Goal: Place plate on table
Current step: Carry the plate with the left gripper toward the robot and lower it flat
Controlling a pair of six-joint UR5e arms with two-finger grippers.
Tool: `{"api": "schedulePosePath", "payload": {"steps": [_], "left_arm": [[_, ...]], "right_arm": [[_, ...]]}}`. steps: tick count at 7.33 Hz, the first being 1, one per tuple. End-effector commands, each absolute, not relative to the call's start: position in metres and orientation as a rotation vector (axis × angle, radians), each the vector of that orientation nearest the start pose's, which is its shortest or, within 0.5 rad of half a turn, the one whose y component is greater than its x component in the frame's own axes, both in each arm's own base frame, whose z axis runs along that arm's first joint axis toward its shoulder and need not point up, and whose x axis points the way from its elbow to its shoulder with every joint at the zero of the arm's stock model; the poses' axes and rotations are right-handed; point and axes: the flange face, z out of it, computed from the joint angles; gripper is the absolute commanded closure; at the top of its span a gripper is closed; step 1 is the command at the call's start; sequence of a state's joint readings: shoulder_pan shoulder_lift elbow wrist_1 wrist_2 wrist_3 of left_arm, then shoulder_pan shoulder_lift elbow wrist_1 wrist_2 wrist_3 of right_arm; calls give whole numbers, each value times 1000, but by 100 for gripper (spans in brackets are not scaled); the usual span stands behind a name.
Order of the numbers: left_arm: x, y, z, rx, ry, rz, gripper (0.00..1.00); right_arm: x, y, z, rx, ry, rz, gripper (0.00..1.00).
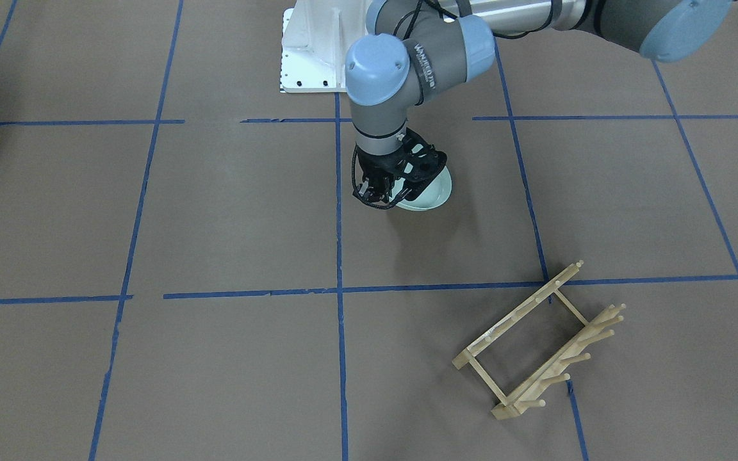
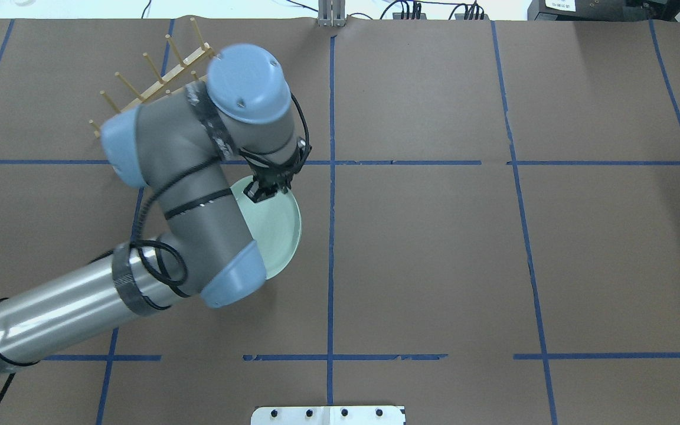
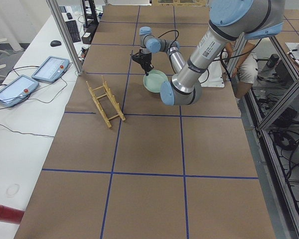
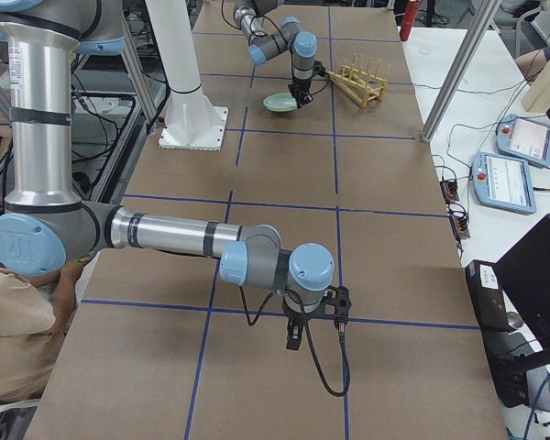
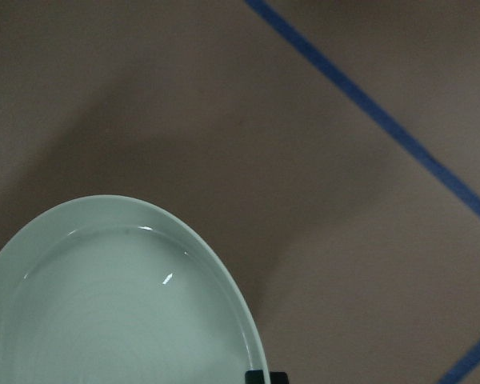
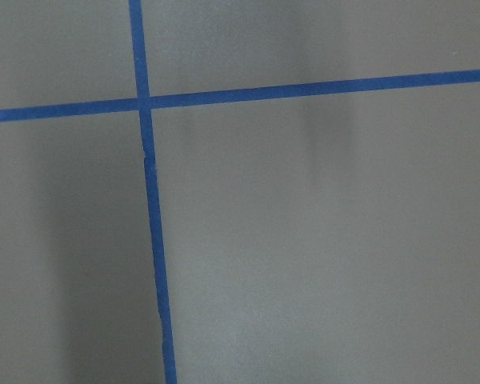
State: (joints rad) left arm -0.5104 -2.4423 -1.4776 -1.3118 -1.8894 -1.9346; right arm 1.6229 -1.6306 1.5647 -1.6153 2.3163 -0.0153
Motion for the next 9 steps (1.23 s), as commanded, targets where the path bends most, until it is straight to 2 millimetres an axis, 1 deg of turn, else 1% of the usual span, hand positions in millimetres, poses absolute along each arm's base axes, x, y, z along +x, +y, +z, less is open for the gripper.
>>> {"api": "schedulePosePath", "payload": {"steps": [1, 2, 3, 4, 5, 6, 7, 8, 9], "left_arm": [[631, -428, 227, -285, 412, -690, 100], [626, -428, 225, -255, 384, -641, 100], [625, -431, 233, -213, 368, -647, 55], [624, -431, 232, -210, 367, -648, 1], [615, -434, 219, -161, 395, -618, 0], [563, -475, 196, -85, 453, -620, 0], [495, -514, 174, -18, 527, -607, 0], [402, -556, 167, 83, 583, -561, 0], [329, -580, 176, 172, 642, -463, 0]], "right_arm": [[89, -453, 696, -80, -748, 76, 0], [89, -453, 696, -80, -748, 76, 0], [89, -453, 696, -80, -748, 76, 0], [89, -453, 696, -80, -748, 76, 0], [89, -453, 696, -80, -748, 76, 0], [89, -453, 696, -80, -748, 76, 0], [89, -453, 696, -80, -748, 76, 0], [89, -453, 696, -80, -748, 76, 0], [89, -453, 696, -80, -748, 76, 0]]}}
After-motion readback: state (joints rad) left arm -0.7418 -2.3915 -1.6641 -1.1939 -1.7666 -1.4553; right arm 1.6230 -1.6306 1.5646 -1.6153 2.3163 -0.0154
